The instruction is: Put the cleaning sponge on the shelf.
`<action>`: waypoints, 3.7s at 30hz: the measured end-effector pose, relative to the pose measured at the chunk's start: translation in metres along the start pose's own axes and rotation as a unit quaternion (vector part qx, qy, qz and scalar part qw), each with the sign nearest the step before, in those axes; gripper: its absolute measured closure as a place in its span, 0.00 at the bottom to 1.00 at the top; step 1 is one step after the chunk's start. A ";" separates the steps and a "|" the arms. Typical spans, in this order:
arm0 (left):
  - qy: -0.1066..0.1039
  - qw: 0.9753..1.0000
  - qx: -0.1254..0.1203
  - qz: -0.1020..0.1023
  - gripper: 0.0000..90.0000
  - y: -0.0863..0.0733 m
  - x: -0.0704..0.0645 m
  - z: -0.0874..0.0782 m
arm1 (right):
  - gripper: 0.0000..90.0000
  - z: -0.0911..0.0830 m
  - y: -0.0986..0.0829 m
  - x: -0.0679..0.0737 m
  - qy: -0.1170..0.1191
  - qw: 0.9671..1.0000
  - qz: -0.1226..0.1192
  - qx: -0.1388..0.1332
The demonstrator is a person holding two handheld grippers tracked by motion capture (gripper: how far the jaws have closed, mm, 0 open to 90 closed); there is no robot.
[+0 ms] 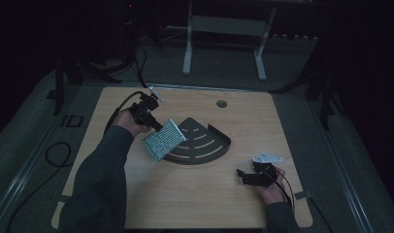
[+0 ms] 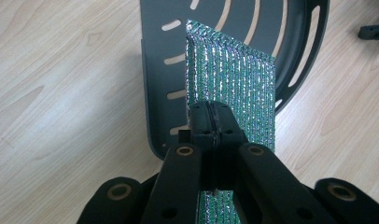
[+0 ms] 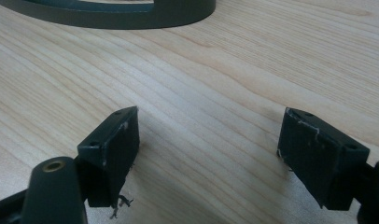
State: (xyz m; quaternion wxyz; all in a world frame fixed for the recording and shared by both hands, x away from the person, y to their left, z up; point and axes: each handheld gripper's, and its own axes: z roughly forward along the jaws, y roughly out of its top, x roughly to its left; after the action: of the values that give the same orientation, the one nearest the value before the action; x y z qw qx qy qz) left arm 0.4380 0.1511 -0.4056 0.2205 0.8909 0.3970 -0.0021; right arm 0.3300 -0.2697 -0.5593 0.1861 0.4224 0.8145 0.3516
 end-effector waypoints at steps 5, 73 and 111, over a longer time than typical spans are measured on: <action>0.002 1.000 -0.002 -0.007 1.00 0.003 0.004 0.005 | 0.22 0.000 0.000 0.000 0.000 1.000 0.000 0.000; 0.026 0.999 0.000 -0.028 1.00 0.032 0.017 0.054 | 0.22 0.000 0.000 -0.001 0.002 1.000 -0.001 0.000; 0.056 0.997 0.036 -0.025 0.99 0.029 0.016 0.083 | 0.22 0.000 0.000 -0.001 0.002 1.000 -0.001 0.000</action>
State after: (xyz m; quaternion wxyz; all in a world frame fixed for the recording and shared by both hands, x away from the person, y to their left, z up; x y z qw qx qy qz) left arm 0.4840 0.1127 -0.4722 0.1660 0.8869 0.4302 0.0282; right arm 0.3306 -0.2699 -0.5593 0.1848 0.4213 0.8151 0.3522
